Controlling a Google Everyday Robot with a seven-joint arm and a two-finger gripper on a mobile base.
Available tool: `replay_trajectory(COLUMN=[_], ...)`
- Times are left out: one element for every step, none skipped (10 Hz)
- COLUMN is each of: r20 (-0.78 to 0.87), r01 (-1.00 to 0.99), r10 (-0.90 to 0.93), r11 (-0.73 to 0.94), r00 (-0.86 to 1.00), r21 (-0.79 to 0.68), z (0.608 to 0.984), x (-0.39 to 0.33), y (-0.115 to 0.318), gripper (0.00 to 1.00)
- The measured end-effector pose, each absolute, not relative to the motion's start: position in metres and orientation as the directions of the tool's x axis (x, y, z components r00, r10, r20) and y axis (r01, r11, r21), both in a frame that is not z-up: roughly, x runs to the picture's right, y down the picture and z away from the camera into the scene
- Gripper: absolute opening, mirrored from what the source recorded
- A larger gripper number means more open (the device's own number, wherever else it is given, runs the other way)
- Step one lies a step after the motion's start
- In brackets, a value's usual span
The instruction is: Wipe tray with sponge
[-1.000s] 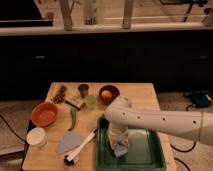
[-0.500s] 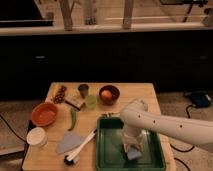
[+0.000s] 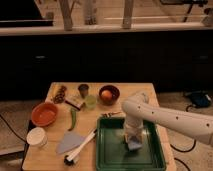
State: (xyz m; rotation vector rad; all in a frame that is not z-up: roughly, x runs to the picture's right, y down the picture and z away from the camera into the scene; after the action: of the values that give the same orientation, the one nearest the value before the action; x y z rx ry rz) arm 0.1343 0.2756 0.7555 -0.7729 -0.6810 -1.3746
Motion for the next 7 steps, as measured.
replay_trajectory(r20=[0.808,0.812,0.814,0.816,0.816,0.816,0.816], r01=[0.998,0.999,1.0,1.0,1.0,1.0,1.0], r10=[-0.586,-0.583,-0.58,-0.578,-0.578,-0.578,-0.578], r11=[0.023,0.004,-0.006,-0.01,-0.01,-0.01,-0.01], r00=[0.066,0.035,0.017,0.008,0.008,0.008,0.008], r21=[-0.065,-0.04,-0.025,-0.017,-0.017,-0.017,-0.017], z=[0.755,0.754,0.753,0.752,0.752,0.752,0.752], x=[0.122,0.105,0.101,0.1,0.1,0.1,0.1], y=[0.274,0.273,0.273,0.273,0.273,0.273,0.273], gripper=[0.0,0.0,0.0,0.0,0.0,0.0,0.0])
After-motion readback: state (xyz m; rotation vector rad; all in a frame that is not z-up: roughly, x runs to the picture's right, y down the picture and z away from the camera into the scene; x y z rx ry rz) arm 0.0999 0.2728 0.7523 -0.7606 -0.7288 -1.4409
